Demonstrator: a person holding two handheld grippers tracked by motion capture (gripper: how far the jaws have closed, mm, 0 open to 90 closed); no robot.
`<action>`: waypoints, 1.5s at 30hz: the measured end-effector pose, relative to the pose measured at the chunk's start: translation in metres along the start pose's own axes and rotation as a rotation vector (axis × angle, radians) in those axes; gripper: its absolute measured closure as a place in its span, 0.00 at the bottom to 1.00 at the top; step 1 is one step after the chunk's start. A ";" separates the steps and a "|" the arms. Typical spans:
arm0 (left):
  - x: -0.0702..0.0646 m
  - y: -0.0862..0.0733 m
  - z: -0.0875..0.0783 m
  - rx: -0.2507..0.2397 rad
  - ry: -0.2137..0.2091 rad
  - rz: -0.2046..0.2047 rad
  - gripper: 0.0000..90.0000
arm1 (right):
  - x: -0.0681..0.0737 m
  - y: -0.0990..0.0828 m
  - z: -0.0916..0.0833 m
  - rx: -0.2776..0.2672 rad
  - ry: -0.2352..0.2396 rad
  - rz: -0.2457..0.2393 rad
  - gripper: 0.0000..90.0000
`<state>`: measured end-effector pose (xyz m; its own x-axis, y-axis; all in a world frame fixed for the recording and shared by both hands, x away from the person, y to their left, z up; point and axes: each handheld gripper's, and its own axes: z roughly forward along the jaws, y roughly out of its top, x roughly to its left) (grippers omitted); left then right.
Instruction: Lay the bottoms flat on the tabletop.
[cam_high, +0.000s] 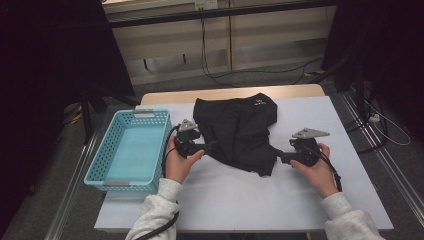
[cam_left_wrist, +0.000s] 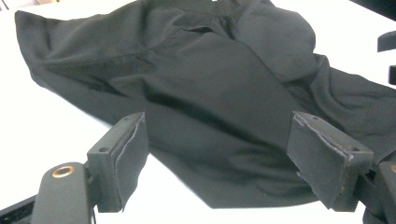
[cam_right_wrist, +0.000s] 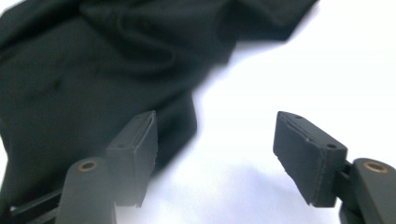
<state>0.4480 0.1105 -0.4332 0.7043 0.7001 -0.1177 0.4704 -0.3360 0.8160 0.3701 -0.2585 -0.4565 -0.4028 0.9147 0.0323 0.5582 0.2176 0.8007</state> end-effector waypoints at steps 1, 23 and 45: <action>0.001 0.000 0.001 0.016 0.002 -0.002 0.24 | 0.000 -0.003 -0.001 0.013 0.001 -0.006 0.35; -0.008 -0.005 0.007 0.035 -0.017 0.037 0.21 | -0.006 -0.003 0.006 0.012 0.021 0.033 0.33; -0.017 -0.001 -0.002 0.016 -0.046 0.052 0.19 | 0.013 -0.001 0.016 0.076 0.059 -0.027 0.70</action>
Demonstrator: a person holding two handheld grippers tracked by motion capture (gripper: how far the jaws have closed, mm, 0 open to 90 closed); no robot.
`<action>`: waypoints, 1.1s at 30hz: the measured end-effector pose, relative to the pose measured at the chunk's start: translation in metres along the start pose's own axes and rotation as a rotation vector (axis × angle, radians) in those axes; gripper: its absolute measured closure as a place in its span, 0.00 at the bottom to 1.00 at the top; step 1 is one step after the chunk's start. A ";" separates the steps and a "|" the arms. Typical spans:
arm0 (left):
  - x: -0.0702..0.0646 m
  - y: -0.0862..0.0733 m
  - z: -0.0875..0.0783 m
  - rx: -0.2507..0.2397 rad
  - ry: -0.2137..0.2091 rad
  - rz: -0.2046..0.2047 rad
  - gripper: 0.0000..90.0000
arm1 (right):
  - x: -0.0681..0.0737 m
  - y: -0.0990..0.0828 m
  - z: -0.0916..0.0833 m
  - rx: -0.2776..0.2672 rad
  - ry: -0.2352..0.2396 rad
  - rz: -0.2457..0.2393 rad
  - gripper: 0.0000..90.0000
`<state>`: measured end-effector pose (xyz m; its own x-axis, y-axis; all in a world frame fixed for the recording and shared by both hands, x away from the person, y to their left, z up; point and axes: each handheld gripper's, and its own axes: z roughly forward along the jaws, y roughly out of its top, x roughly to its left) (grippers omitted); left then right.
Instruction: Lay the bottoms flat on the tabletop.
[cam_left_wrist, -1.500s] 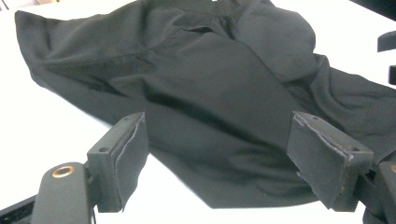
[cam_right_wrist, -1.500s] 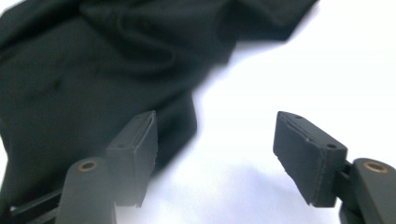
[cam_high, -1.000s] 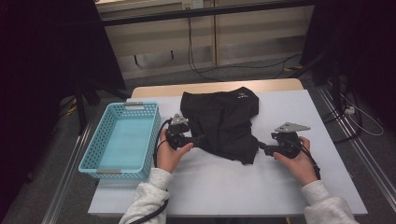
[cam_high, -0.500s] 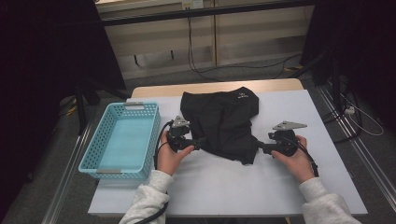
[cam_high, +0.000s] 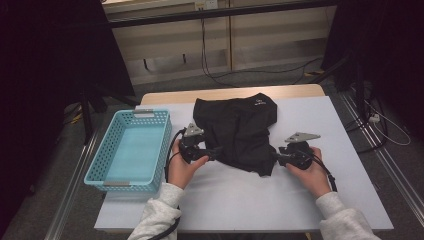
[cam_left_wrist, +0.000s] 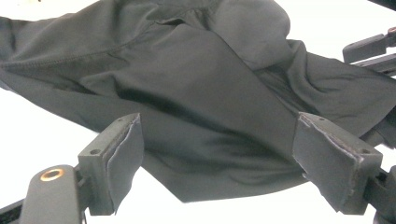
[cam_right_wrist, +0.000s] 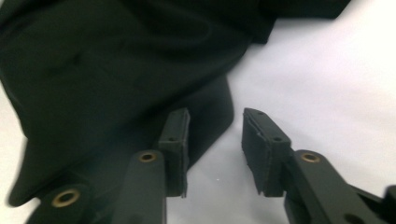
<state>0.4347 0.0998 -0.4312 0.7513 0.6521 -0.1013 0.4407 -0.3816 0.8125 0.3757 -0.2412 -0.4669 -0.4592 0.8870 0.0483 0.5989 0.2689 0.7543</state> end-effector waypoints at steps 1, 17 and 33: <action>0.000 -0.001 0.000 -0.001 0.006 0.001 0.19 | 0.000 0.000 0.001 -0.011 0.002 0.002 0.74; 0.000 -0.002 -0.008 -0.008 0.005 -0.005 0.19 | -0.001 0.004 -0.011 -0.037 0.060 -0.002 1.00; -0.007 0.005 -0.002 -0.016 -0.038 -0.013 0.19 | -0.017 -0.016 -0.060 -0.074 0.036 0.031 1.00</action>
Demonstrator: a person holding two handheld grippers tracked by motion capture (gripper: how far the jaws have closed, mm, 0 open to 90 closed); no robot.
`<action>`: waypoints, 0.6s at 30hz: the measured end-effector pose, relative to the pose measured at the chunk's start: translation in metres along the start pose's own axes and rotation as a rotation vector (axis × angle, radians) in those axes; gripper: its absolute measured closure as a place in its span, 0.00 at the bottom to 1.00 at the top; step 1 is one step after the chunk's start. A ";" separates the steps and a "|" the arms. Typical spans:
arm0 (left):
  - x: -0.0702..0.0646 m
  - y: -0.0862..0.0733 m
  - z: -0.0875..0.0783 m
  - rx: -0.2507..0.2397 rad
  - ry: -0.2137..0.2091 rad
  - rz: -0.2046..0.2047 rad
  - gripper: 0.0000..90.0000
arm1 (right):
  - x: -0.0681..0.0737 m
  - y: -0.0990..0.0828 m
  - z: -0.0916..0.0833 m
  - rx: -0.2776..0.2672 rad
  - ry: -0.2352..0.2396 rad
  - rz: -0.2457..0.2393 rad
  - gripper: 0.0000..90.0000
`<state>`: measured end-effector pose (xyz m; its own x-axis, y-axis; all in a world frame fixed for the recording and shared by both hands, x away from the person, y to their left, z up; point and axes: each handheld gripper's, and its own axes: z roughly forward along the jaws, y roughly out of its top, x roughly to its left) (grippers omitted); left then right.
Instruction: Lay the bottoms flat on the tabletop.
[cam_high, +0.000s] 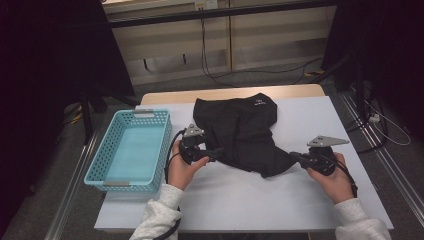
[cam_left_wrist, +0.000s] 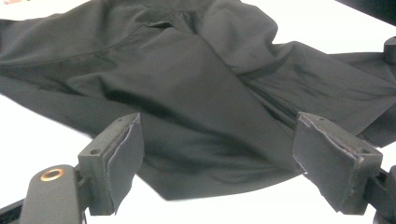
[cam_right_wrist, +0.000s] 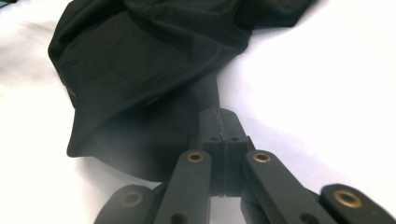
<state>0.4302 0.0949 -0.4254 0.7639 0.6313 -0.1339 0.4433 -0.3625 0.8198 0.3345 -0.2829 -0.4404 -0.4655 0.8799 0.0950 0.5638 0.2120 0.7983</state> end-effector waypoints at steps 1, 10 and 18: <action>0.000 0.001 0.001 0.001 0.001 0.005 0.19 | -0.001 -0.001 -0.002 0.000 -0.003 -0.007 1.00; -0.003 0.004 0.010 0.007 -0.019 -0.001 0.19 | -0.003 -0.005 -0.014 -0.006 -0.033 -0.009 1.00; -0.009 0.013 0.021 0.004 -0.040 0.017 0.19 | -0.001 -0.020 -0.027 0.050 -0.041 -0.053 1.00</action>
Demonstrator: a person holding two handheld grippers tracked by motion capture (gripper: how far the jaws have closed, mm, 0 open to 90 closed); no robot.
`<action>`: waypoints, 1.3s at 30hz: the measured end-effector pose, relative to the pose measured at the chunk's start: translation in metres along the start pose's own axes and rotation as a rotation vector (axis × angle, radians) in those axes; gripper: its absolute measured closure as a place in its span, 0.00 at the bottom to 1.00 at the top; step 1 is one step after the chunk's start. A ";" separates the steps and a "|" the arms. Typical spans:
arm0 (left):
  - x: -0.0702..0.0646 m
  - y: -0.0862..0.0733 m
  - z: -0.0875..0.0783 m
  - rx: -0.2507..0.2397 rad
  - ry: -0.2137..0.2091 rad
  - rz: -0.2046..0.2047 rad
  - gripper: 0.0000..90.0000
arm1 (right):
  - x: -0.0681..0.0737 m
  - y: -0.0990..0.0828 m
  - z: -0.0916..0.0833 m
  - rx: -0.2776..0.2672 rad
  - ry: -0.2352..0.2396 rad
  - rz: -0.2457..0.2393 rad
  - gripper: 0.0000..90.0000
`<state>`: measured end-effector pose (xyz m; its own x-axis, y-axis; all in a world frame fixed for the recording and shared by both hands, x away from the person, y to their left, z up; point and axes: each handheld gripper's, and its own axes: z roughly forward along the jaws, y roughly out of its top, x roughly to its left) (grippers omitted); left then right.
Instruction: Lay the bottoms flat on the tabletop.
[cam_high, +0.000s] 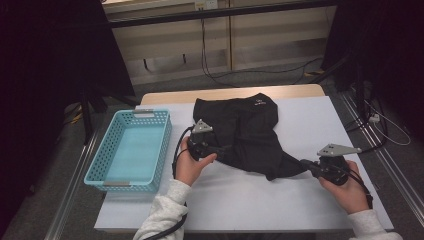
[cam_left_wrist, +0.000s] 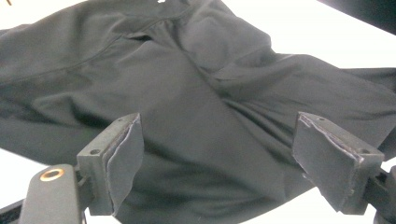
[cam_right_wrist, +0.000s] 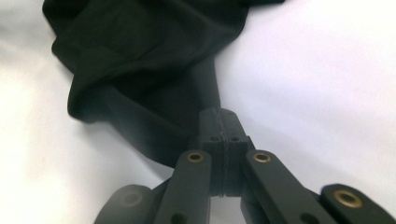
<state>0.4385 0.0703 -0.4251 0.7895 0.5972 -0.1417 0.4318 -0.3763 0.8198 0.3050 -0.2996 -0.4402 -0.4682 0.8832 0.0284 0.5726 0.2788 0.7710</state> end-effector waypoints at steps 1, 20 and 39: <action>-0.001 0.001 0.002 0.003 -0.006 0.003 0.19 | 0.000 -0.002 -0.001 0.006 0.005 0.003 1.00; -0.001 -0.009 -0.002 0.039 -0.002 0.006 0.19 | -0.001 0.011 0.050 0.048 -0.051 0.007 0.69; 0.002 -0.017 -0.012 0.052 0.029 0.004 0.19 | 0.001 0.018 0.063 0.029 0.025 0.038 0.97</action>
<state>0.4270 0.0865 -0.4325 0.7783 0.6159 -0.1217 0.4514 -0.4143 0.7903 0.3577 -0.2701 -0.4661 -0.4627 0.8835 0.0734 0.6090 0.2566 0.7505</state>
